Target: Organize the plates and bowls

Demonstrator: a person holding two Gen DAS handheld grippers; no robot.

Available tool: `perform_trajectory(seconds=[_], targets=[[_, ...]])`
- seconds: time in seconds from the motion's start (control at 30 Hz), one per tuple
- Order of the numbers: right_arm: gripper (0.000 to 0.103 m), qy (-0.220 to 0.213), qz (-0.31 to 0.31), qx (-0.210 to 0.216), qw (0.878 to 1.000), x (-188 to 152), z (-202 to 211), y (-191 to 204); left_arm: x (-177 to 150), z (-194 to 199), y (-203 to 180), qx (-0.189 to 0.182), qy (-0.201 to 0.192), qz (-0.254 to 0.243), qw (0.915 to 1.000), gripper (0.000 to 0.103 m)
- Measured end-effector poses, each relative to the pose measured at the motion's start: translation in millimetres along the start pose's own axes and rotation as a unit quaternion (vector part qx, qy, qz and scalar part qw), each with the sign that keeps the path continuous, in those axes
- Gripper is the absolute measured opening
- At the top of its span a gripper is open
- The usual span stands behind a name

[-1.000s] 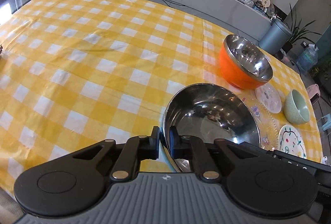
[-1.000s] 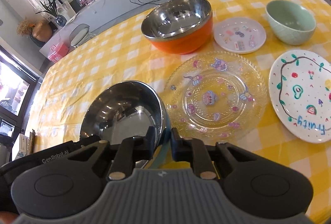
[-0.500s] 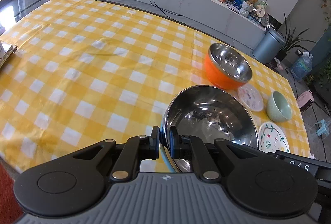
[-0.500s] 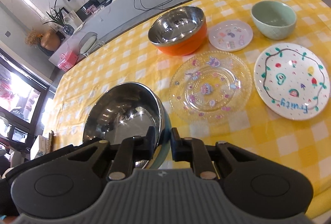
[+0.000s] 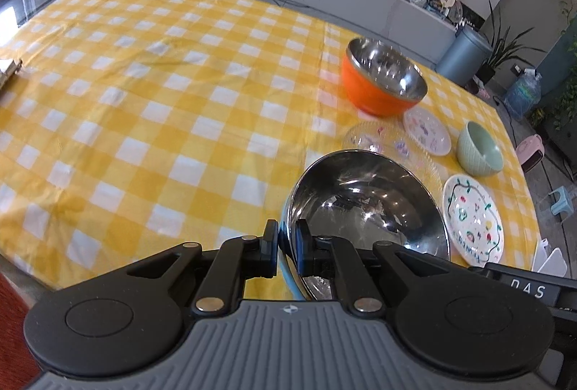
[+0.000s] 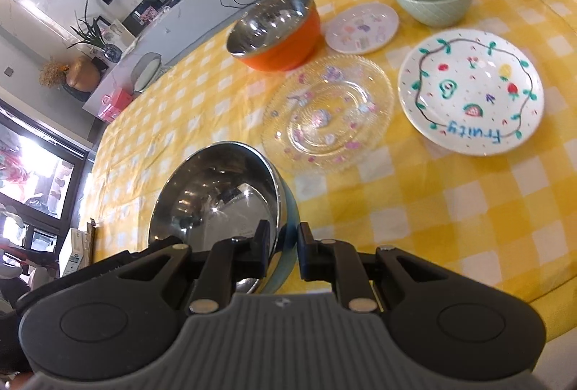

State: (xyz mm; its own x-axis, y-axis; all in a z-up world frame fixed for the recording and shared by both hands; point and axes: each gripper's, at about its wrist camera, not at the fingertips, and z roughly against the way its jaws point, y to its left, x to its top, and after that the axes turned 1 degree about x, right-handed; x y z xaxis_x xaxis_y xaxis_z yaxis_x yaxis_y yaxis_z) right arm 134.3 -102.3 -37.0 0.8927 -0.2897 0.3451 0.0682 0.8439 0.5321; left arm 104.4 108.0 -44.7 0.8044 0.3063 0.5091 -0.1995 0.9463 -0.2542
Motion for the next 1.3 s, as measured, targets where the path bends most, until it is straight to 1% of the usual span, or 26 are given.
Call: perform_trajectory(seconds=[0.17, 0.47, 0.53, 0.63, 0.67, 0.7, 0.77, 0.8, 0.83, 0.87, 0.9, 0.97, 1.1, 1.2, 1.3], targets=[[0.014, 0.011, -0.001, -0.01, 1.0, -2, -6, -5, -5, -8, 1, 0.003, 0.016, -0.001, 0.9999, 0.009], [0.014, 0.022, -0.002, -0.016, 1.0, -5, -14, -8, -9, -18, 3, 0.004, 0.023, -0.006, 0.9997, 0.009], [0.015, 0.023, 0.0, -0.016, 1.0, -5, -14, -8, -10, -18, 3, 0.006, 0.025, -0.01, 0.9996, 0.009], [0.019, 0.024, 0.001, -0.013, 1.0, -5, -14, -8, -10, -16, 0, 0.011, 0.017, -0.02, 0.9996, 0.013], [0.02, 0.022, 0.003, -0.013, 1.0, -5, -13, -7, -9, -15, -1, 0.012, 0.014, -0.021, 0.9996, 0.021], [0.027, 0.021, 0.005, -0.014, 1.0, -5, -13, -7, -8, -14, -1, 0.01, 0.012, -0.022, 0.9996, 0.026], [0.039, 0.016, 0.006, -0.016, 1.0, -5, -12, -7, -7, -12, -1, 0.007, 0.006, -0.021, 0.9997, 0.039], [0.04, 0.012, 0.006, -0.018, 1.0, -5, -10, -7, -6, -11, -1, 0.005, 0.003, -0.021, 0.9998, 0.042], [0.042, 0.009, 0.007, -0.02, 1.0, -5, -9, -7, -6, -9, -1, 0.005, -0.001, -0.021, 0.9998, 0.048], [0.047, 0.007, 0.009, -0.022, 1.0, -4, -8, -7, -5, -7, -1, 0.006, -0.006, -0.02, 0.9998, 0.053], [0.05, 0.004, 0.011, -0.024, 1.0, -3, -5, -7, -4, -4, -1, 0.006, -0.011, -0.019, 0.9997, 0.054], [0.053, -0.004, 0.017, -0.027, 0.999, -3, -1, -5, -1, 1, -1, 0.005, -0.021, -0.019, 0.9996, 0.056], [0.062, -0.022, 0.036, -0.034, 0.999, -1, 11, 0, 5, 13, -3, 0.001, -0.045, -0.021, 0.9988, 0.057], [0.066, -0.043, 0.047, -0.04, 0.997, 3, 24, 3, 12, 21, -10, 0.0, -0.061, -0.036, 0.9975, 0.057], [0.067, -0.067, 0.056, -0.044, 0.995, 10, 38, 7, 20, 29, -18, -0.008, -0.072, -0.048, 0.9962, 0.058]])
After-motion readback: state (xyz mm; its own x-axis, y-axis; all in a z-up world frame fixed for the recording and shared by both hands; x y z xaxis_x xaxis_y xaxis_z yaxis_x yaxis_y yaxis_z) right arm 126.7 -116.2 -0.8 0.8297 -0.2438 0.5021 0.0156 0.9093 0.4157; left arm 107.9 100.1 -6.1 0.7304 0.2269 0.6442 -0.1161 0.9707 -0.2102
